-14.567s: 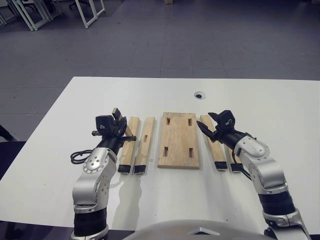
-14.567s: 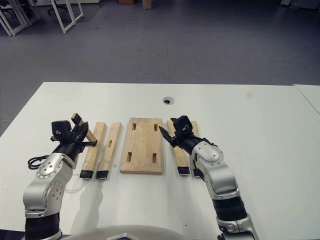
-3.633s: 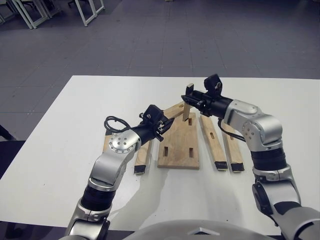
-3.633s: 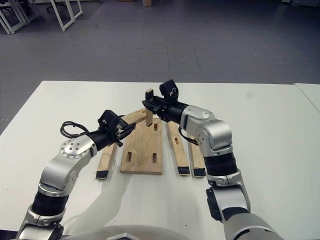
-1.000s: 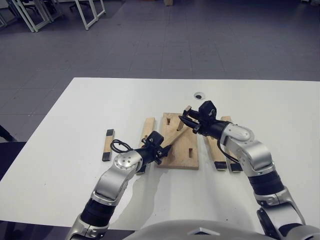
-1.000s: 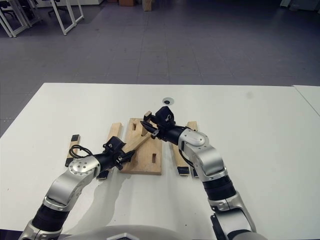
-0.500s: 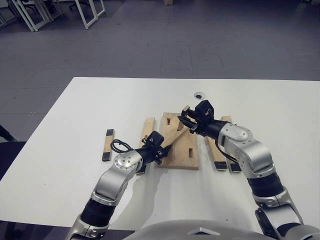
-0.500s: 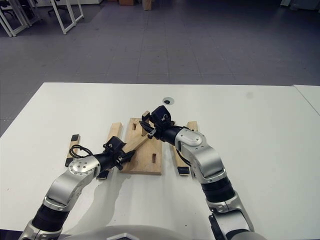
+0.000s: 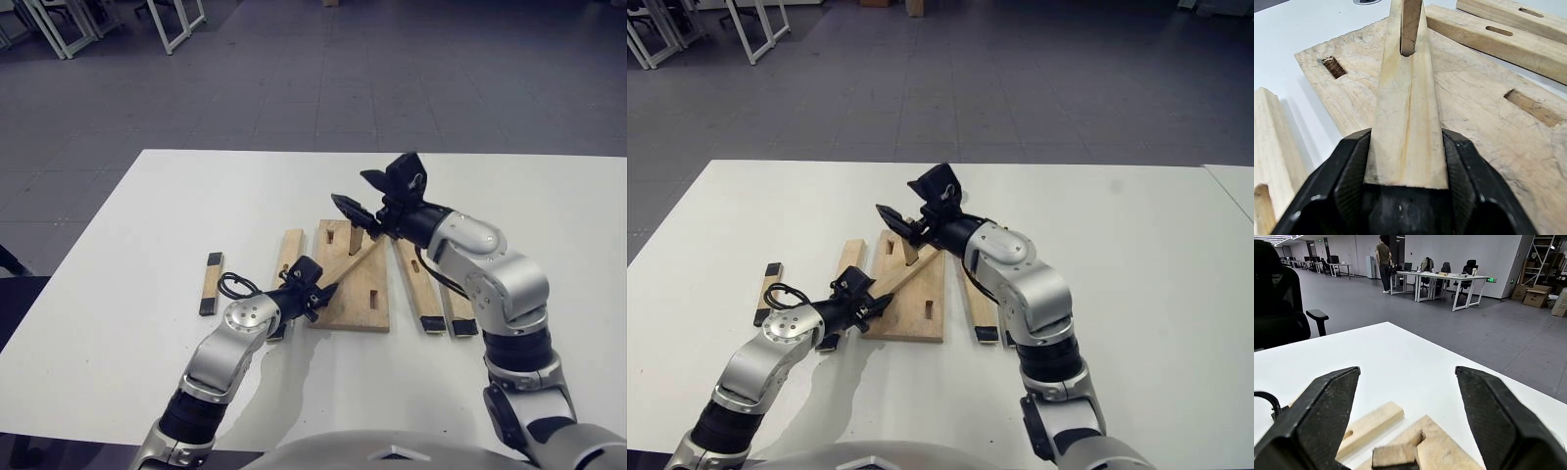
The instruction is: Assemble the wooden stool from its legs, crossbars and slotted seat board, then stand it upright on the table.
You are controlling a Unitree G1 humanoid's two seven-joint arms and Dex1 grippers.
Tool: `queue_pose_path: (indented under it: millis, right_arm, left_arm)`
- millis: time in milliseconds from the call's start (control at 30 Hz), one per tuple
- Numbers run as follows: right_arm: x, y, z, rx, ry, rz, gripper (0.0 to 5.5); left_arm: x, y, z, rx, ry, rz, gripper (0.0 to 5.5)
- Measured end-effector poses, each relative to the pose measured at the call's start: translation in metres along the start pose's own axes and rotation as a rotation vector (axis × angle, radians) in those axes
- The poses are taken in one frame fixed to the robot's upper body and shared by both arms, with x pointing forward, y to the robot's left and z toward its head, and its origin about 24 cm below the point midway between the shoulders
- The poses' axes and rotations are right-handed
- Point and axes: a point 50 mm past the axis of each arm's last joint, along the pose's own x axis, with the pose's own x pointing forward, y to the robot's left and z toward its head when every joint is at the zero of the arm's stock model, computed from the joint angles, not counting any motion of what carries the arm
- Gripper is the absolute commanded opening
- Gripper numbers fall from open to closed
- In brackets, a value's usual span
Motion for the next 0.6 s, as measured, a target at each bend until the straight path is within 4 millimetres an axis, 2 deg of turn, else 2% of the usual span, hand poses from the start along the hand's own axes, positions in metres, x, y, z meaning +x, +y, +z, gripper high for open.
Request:
queue_pose_path:
  millis: [67, 133, 267, 433, 600]
  right_arm:
    - [0.006, 0.001, 0.025, 0.035, -0.088, 0.017, 3.58]
    - [0.018, 0.004, 0.041, 0.082, -0.129, 0.062, 3.58]
    - [0.032, 0.004, 0.027, 0.164, -0.047, 0.109, 3.58]
    - [0.045, 0.013, 0.008, 0.179, 0.055, 0.177, 3.58]
    - [0.05, 0.011, 0.003, 0.17, 0.047, 0.172, 3.58]
  left_arm:
    - [0.0, 0.0, 0.0, -0.001, -0.001, 0.0, 2.04]
    - [0.0, -0.001, 0.0, -0.003, -0.003, 0.0, 2.04]
    - [0.001, 0.0, 0.002, 0.0, -0.004, 0.0, 2.04]
    - [0.002, 0.002, 0.006, 0.009, -0.003, 0.003, 2.04]
    - [0.002, 0.002, 0.006, 0.013, -0.003, 0.007, 2.04]
